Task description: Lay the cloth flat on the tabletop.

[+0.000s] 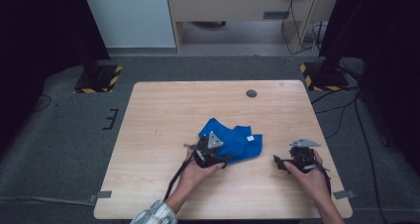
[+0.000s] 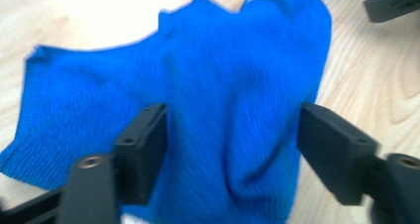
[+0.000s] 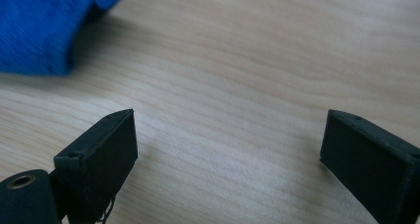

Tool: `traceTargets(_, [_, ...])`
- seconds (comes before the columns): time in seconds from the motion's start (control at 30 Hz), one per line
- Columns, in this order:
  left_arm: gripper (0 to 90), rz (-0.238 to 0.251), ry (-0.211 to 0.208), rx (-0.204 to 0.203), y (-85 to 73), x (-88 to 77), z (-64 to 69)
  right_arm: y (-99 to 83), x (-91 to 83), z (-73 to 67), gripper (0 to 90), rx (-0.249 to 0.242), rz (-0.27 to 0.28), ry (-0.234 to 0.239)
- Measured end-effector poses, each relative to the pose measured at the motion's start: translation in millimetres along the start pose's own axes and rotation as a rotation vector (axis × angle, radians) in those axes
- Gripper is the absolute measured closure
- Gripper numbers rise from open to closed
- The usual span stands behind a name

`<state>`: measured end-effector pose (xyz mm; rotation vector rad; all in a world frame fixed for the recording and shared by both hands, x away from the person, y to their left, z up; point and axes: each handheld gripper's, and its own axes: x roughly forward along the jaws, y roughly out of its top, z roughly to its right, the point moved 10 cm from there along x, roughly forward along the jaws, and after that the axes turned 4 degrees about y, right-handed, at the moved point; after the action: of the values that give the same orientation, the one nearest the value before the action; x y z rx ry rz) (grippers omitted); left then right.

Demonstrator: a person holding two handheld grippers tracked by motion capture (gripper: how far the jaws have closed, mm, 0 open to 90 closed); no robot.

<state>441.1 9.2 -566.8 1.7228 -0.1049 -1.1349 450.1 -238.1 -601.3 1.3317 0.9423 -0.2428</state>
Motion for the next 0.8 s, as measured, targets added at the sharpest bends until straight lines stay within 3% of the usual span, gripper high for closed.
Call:
traceTargets(0.03, [26.0,0.000,0.000,0.000,0.0,0.0,0.0,0.0,0.0,0.0,9.3,0.000,0.000,0.000])
traceTargets(0.07, [25.1,0.023,0.002,-0.009,3.9,-5.7,-0.5,8.3,-5.3,-5.5,15.0,-0.017,0.041,0.019])
traceTargets(0.13, [25.1,0.065,0.002,-0.021,11.4,-14.8,-2.7,11.9,-7.7,-9.1,17.5,-0.011,0.057,0.031])
traceTargets(0.17, [26.1,0.090,0.000,-0.028,17.8,-20.7,-6.2,19.7,-11.1,-16.1,25.1,-0.029,0.088,0.056])
traceTargets(0.27, [30.3,0.123,0.002,-0.040,26.9,-23.1,-15.4,31.3,-12.3,-25.8,33.1,-0.048,0.119,0.084])
traceTargets(0.57, [35.6,0.114,0.005,-0.033,35.0,-3.1,-18.1,53.4,-1.7,-54.4,55.0,-0.134,0.138,0.154])
traceTargets(0.8, [36.5,0.105,-0.002,-0.036,38.2,5.6,-15.6,56.2,3.2,-61.2,59.9,-0.144,0.129,0.181])
